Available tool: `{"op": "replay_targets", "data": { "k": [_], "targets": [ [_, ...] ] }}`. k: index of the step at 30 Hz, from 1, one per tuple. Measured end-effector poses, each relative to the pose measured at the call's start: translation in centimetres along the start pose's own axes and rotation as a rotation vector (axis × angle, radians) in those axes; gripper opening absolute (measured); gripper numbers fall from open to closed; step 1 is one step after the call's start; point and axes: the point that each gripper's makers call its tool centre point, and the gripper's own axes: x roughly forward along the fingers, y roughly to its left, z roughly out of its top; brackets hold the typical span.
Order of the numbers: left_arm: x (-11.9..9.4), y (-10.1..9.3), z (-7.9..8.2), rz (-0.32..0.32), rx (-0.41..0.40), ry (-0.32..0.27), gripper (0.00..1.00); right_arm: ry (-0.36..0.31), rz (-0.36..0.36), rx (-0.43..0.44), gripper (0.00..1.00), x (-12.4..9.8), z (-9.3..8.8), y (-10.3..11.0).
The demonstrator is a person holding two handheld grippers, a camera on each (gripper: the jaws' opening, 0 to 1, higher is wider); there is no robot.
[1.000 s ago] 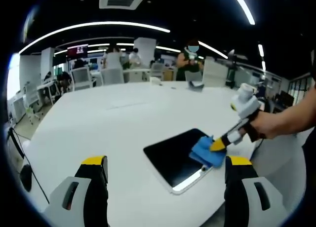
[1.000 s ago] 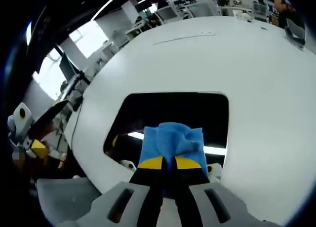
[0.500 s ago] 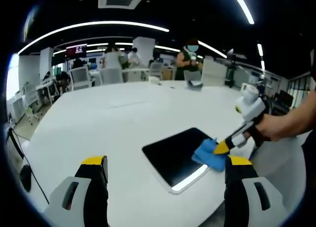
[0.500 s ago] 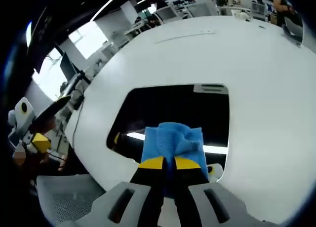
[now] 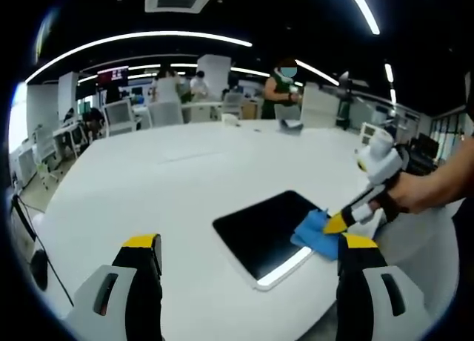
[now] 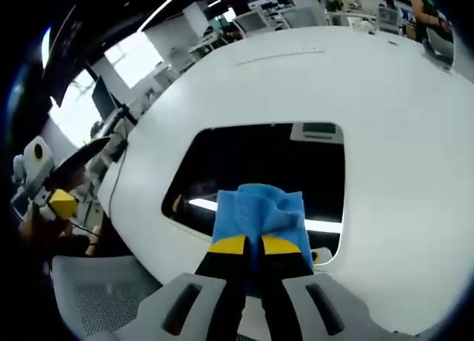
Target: Wipe the mirror surface with the cleaning cloth until all visible marks leave the cleaned area.
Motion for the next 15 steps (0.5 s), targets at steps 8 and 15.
{"op": "replay_targets", "data": {
  "k": [8,15],
  "targets": [
    [0.08,-0.22,-0.15,-0.006,0.000,0.005,0.99,-0.002,0.008,0.009,0.01,-0.03,-0.04,0.00],
    [0.19,-0.36,-0.17,-0.012,-0.004,0.005,0.99,0.002,0.014,0.018,0.01,-0.12,-0.10,-0.19]
  ]
}}
